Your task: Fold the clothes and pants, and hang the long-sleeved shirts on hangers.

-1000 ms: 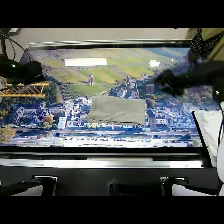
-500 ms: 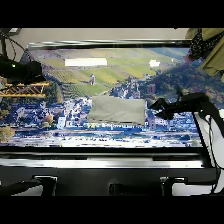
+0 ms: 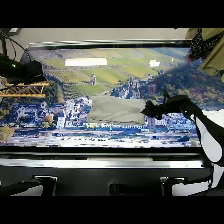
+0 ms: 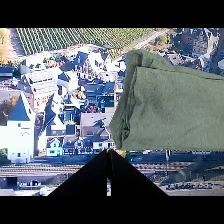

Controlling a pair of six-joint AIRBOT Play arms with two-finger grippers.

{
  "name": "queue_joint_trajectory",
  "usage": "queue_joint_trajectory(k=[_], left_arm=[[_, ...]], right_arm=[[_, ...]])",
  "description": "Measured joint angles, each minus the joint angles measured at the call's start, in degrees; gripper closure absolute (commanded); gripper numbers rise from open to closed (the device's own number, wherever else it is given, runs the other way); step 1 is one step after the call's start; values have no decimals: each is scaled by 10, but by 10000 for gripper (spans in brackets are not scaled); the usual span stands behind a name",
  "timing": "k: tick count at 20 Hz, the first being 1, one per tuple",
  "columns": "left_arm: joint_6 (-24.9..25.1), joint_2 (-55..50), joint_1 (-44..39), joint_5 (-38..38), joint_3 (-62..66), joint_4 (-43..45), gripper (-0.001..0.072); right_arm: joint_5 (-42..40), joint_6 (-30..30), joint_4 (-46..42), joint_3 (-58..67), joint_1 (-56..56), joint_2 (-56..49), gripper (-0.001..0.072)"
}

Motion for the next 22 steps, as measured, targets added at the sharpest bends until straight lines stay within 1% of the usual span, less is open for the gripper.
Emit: queue_joint_trajectory(k=[3, 4, 8, 13, 22], left_arm=[[0, 0, 0, 0, 0, 0, 690], [0, 0, 0, 0, 0, 0, 690], [0, 0, 0, 0, 0, 0, 690], [0, 0, 0, 0, 0, 0, 690], [0, -3, 0, 0, -13, 0, 690]], right_arm=[[2, 5, 2, 32, 3, 5, 682], [-1, 17, 2, 51, 2, 7, 682], [-14, 88, -22, 151, -27, 10, 682], [-38, 165, -46, 249, -110, 12, 683], [-58, 294, -171, 354, -267, 41, 683]])
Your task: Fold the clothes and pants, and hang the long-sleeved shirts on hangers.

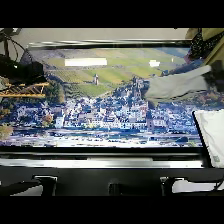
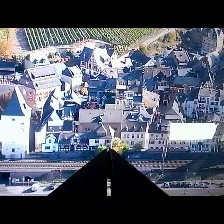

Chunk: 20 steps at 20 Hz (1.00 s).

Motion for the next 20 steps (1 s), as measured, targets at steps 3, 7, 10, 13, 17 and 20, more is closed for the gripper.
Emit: queue_joint_trajectory(k=[3, 7, 10, 13, 17, 20], left_arm=[[0, 0, 0, 0, -28, 0, 690], [0, 0, 0, -2, -56, 0, 690], [0, 2, 0, -2, -63, 0, 690], [1, 7, 0, -2, -66, 0, 690], [7, 18, 0, -2, -67, 0, 690], [11, 27, 0, -2, -67, 0, 690]], right_arm=[[-4, 58, -57, 18, -28, 17, 683], [-16, 150, -148, 40, -43, 41, 683], [-30, 211, -205, 46, -46, 58, 683], [-54, 254, -260, 49, -47, 75, 683], [-89, 283, -322, 50, -47, 99, 682], [-124, 288, -361, 50, -47, 115, 682]])
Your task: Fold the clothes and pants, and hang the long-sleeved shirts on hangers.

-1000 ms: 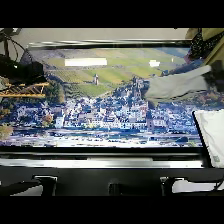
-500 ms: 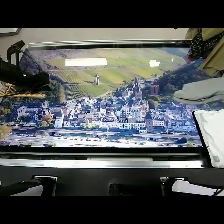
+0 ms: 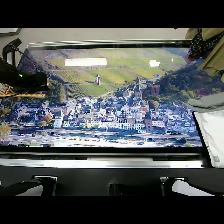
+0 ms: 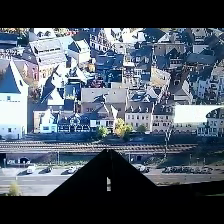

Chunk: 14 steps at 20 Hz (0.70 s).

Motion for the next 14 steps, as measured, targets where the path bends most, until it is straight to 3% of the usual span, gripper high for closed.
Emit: queue_joint_trajectory(k=[9, 14], left_arm=[[2, 14, 0, 0, 0, 0, 690], [2, 14, 0, 0, 0, 0, 690]], right_arm=[[-118, -53, -123, -4, 0, 30, 682], [-151, -79, -191, -73, 0, 32, 683]])
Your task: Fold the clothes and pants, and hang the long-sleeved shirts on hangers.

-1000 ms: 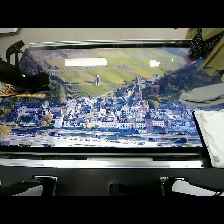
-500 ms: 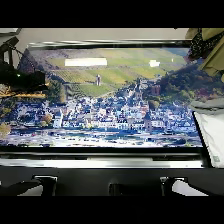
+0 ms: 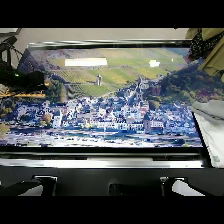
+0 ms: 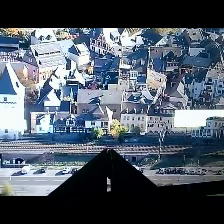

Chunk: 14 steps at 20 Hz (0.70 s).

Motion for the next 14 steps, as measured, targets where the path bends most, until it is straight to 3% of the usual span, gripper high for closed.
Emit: queue_joint_trajectory(k=[14], left_arm=[[9, 0, 0, 2, 0, 0, 690]], right_arm=[[-18, -23, -143, -217, 0, 0, 681]])
